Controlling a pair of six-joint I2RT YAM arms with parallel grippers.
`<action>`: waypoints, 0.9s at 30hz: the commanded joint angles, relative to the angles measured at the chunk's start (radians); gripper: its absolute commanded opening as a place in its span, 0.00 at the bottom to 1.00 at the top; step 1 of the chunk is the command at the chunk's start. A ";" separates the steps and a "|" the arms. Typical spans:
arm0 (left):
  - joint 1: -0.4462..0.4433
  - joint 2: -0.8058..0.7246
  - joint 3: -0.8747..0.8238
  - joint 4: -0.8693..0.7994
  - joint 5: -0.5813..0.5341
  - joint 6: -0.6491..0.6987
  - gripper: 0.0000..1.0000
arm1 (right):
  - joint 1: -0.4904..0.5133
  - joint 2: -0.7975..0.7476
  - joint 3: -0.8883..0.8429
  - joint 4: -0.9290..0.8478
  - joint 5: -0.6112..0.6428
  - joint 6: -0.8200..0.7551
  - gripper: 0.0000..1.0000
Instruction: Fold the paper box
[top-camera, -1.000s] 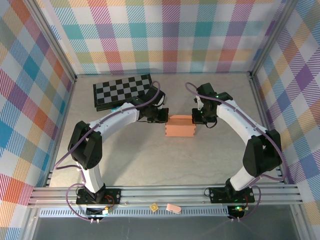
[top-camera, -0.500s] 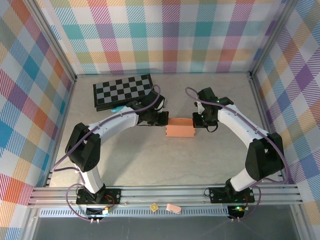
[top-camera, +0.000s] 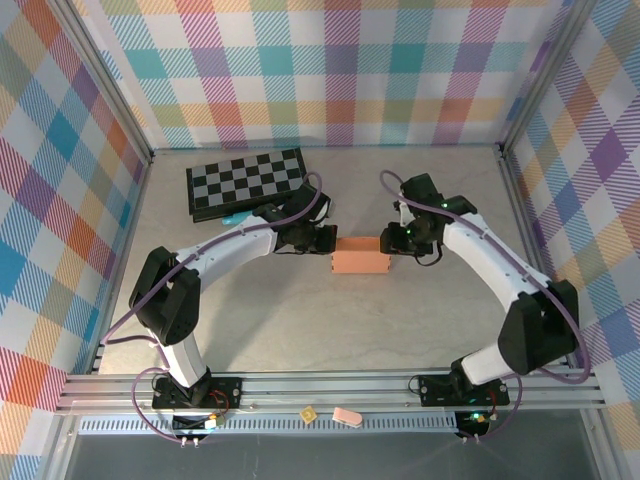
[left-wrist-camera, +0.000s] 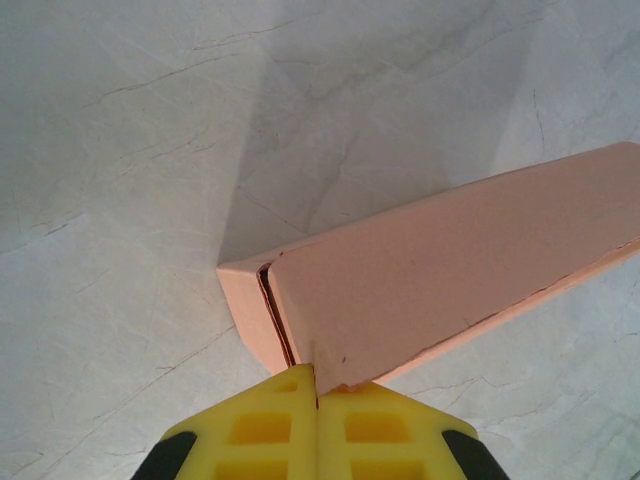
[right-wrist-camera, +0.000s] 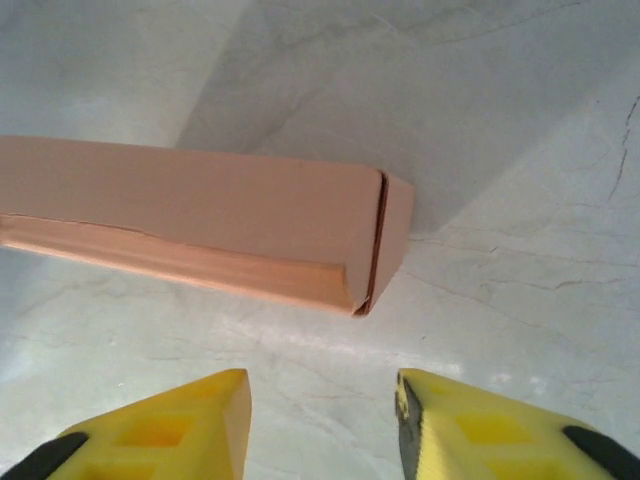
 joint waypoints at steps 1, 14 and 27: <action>-0.015 -0.001 -0.013 -0.064 -0.007 0.014 0.04 | 0.007 -0.084 0.033 -0.029 -0.055 0.149 0.52; -0.019 -0.001 -0.012 -0.068 -0.009 0.013 0.04 | -0.044 -0.133 -0.096 0.253 -0.266 1.086 0.80; -0.029 0.003 -0.006 -0.072 -0.007 0.010 0.04 | -0.142 -0.142 -0.323 0.485 -0.356 1.222 0.76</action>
